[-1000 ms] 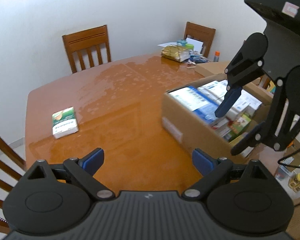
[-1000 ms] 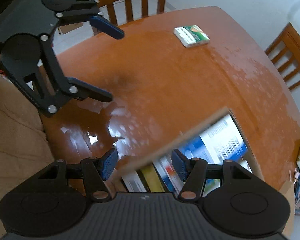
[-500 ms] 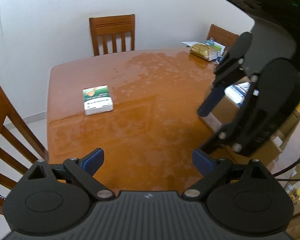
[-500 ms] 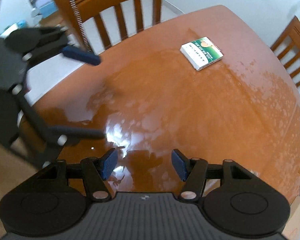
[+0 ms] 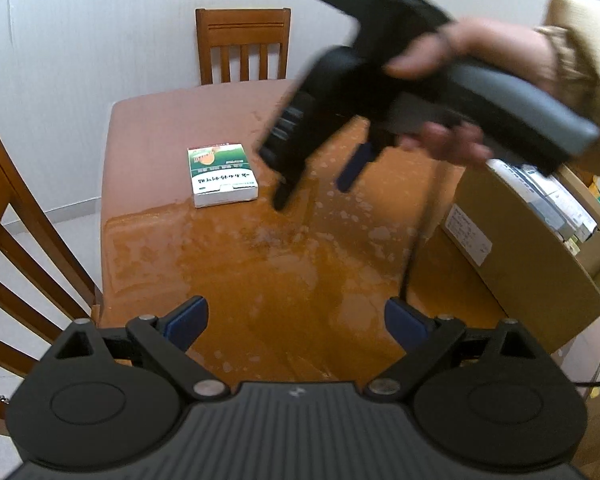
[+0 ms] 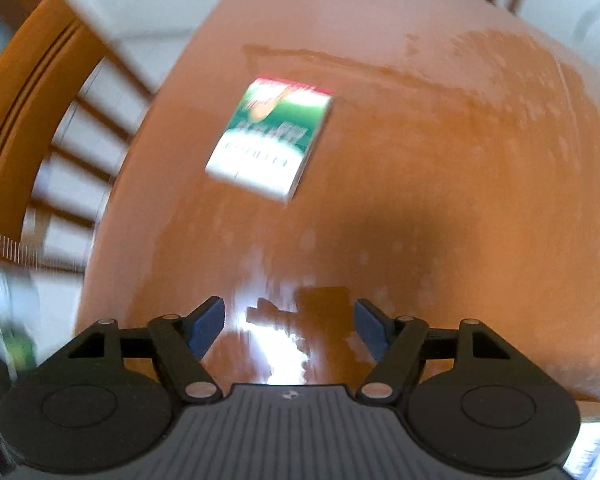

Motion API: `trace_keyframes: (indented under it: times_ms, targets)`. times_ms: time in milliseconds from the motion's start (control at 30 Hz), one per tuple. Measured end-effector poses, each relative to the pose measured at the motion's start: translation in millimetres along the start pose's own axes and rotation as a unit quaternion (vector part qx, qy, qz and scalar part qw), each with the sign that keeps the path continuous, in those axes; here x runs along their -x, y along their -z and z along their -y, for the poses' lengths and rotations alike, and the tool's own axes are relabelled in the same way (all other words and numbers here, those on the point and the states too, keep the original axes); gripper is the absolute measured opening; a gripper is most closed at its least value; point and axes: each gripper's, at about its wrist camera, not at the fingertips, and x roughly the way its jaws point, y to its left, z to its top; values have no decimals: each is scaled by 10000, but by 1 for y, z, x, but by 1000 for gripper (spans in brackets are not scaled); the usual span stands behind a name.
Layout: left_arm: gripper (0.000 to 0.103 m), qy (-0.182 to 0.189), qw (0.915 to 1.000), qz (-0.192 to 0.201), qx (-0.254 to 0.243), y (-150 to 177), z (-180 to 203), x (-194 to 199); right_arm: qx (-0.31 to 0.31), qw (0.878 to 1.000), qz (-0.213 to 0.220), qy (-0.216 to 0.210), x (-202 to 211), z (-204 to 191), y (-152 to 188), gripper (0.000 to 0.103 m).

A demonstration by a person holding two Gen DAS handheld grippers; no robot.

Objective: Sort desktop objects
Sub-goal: 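Move the open right gripper down to the white-and-green medicine box, then close the right gripper on the white-and-green medicine box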

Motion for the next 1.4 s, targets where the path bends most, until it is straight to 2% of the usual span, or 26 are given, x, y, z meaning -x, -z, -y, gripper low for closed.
trace_keyframes:
  times_ms: [67,233,433,500,667,800,900,967,1000,1033,1067,1167,1267,1400]
  targets:
    - [95,39,10000,6,38,0,-2,-2,-394,9991,106,-60,-10,3,-15,76]
    - [95,86,9997,-17,209,4,-12,-4,-964,9945,403,-122,-30,-4,-49,87]
    - [95,84,9991,-7,412,8,-24,-6,-1318,9897,463,303,-61,-19,-83,89]
    - [95,70,9990,8,453,8,-26,-6,-1481,9870,538,332,-67,-22,-86,94]
    - [95,33,9986,21,524,11,-28,-5,-1554,9845,716,384,-70,-30,-94,94]
    - [95,37,9985,-13,545,12,-27,-4,-1941,9772,792,327,-65,-27,-98,96]
    - [95,54,9988,-21,479,12,-24,-2,-2277,9718,484,383,-78,-28,-106,97]
    - [95,78,9990,-36,432,13,-21,2,-2194,9724,585,533,-78,-34,-108,96]
    - [95,95,9991,-55,409,13,-20,3,-2126,9731,640,621,-78,-37,-108,92]
    - [95,113,9992,-87,374,13,-19,5,-1866,9765,720,801,-78,-42,-107,79]
    - [95,123,9993,-131,321,14,-17,5,-1624,9789,790,958,-77,-47,-106,78]
    - [95,146,9995,-273,106,14,-11,7,-1329,9836,812,911,-74,-51,-91,78]
    - [95,240,9988,-407,-99,15,-4,10,-1268,9861,854,656,-65,-45,-58,78]
    - [95,364,9971,-584,-337,18,6,13,-1049,9881,918,656,-58,-40,-19,78]
